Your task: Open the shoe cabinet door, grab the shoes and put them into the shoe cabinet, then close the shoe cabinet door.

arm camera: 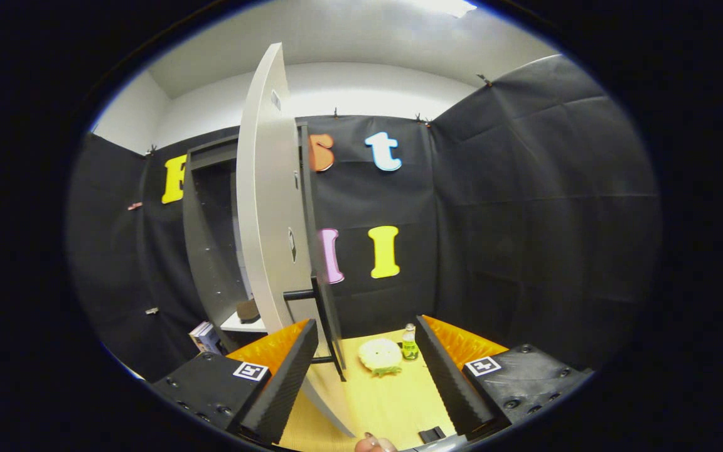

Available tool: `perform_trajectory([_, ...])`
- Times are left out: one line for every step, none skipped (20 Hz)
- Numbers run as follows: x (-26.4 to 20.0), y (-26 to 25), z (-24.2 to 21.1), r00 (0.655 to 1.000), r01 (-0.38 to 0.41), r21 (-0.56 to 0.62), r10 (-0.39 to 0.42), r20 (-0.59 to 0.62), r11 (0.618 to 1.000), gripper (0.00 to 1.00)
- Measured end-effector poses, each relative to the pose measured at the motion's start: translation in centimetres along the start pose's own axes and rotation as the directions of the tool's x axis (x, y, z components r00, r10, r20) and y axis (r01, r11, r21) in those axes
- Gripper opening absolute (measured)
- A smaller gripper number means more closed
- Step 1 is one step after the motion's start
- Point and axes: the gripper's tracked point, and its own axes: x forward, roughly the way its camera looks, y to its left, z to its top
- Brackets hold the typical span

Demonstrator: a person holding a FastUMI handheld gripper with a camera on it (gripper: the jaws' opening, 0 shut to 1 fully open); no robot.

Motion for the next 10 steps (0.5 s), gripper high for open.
perform_trajectory([0.5,0.1,-0.2,0.999,-0.031,0.003,0.031,-0.009,1.0,0.98])
perform_trajectory([0.8,0.5,-0.4,0.998,-0.062,0.006,0.062,-0.019,0.998,0.98])
perform_trajectory([0.9,0.5,-0.7,0.997,-0.079,0.003,0.079,-0.026,0.997,0.98])
perform_trajectory([1.4,0.5,-0.7,0.995,-0.093,0.001,0.093,-0.027,0.996,0.98])
perform_trajectory([1.6,0.8,-0.8,0.994,-0.109,-0.001,0.109,-0.028,0.994,0.98])
perform_trajectory([1.8,1.0,-0.7,0.993,-0.116,-0.005,0.116,-0.027,0.993,0.98])
perform_trajectory([2.0,1.2,-0.7,0.992,-0.123,-0.009,0.122,-0.026,0.992,0.98])
perform_trajectory([2.1,1.6,-0.7,0.991,-0.133,-0.009,0.133,-0.028,0.991,0.97])
perform_trajectory([2.2,2.4,-0.9,0.988,-0.148,-0.003,0.148,-0.033,0.989,0.98])
perform_trajectory([2.4,3.2,-1.1,0.985,-0.166,0.007,0.166,-0.04,0.986,0.98])
